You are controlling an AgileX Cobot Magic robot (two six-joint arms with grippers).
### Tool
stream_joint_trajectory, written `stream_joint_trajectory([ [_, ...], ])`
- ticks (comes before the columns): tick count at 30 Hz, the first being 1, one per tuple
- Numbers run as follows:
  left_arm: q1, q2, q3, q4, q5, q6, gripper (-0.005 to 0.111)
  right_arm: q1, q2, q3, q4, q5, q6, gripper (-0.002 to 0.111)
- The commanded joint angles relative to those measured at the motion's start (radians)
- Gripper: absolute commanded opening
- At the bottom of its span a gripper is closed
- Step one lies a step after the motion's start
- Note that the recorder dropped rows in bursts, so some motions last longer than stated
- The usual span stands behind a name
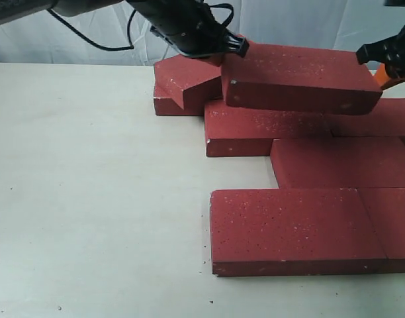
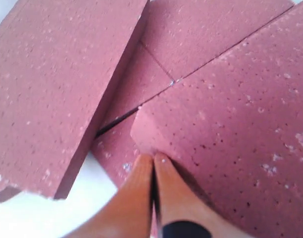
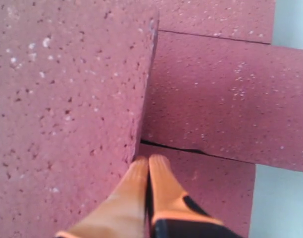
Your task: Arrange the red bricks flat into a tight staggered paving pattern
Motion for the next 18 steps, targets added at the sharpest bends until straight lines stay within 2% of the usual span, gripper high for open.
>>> stream_joint_trajectory([
  [1, -0.018, -0.113, 0.162, -0.009, -0.035, -0.029, 0.0, 0.092, -0.044, 0.049, 0.066, 0.009, 0.017, -0.001],
  [5, -0.018, -0.213, 0.306, 0.07, -0.074, -0.086, 0.0, 0.167, -0.065, 0.077, 0.068, 0.008, 0.038, -0.001],
  [13, -0.018, -0.336, 0.532, 0.093, -0.156, -0.109, 0.0, 0.302, -0.08, 0.081, 0.07, 0.012, 0.104, -0.001],
  [18, 0.018, -0.398, 0.656, 0.112, -0.2, -0.145, 0.0, 0.389, -0.08, 0.081, 0.07, -0.037, 0.15, -0.001],
])
